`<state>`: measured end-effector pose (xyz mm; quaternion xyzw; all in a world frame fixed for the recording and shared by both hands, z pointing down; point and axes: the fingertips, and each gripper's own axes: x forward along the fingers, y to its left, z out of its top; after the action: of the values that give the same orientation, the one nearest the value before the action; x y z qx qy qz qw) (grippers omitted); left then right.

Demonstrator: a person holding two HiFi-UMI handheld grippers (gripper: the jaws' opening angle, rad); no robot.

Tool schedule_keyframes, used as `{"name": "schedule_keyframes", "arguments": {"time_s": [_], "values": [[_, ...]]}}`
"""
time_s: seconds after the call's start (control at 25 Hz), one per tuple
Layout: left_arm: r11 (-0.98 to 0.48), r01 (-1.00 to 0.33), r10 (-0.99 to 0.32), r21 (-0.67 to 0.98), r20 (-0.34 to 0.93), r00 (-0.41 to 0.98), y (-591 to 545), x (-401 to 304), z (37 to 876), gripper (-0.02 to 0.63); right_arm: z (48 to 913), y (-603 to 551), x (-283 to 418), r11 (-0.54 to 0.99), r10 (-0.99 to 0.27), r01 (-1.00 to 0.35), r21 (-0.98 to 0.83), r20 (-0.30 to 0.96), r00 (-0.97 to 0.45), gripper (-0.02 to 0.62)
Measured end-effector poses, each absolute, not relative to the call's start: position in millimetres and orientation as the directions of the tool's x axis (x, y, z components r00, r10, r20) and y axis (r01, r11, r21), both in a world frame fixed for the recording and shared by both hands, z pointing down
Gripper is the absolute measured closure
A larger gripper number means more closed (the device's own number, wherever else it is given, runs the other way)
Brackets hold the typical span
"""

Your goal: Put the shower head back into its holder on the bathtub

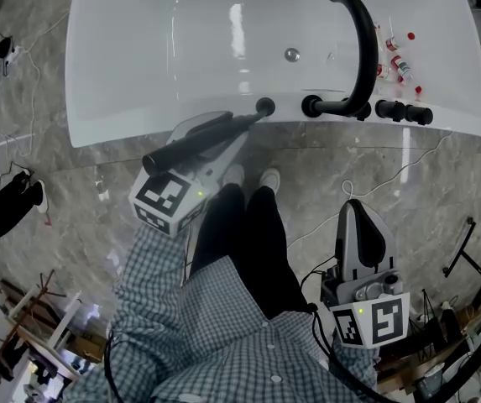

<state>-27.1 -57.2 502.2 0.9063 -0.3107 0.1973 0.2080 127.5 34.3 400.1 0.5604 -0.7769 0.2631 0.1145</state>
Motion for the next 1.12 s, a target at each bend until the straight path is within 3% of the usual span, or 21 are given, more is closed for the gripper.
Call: {"name": "schedule_keyframes", "arguments": {"time_s": [1.12], "values": [[-0.735,-0.638,-0.424,0.229,0.579,0.696,-76.0,-3.4,574.2,0.465,427.8,32.4,152.4,0.182,-0.804,-0.935,-0.304,0.501,-0.319,0.577]]}}
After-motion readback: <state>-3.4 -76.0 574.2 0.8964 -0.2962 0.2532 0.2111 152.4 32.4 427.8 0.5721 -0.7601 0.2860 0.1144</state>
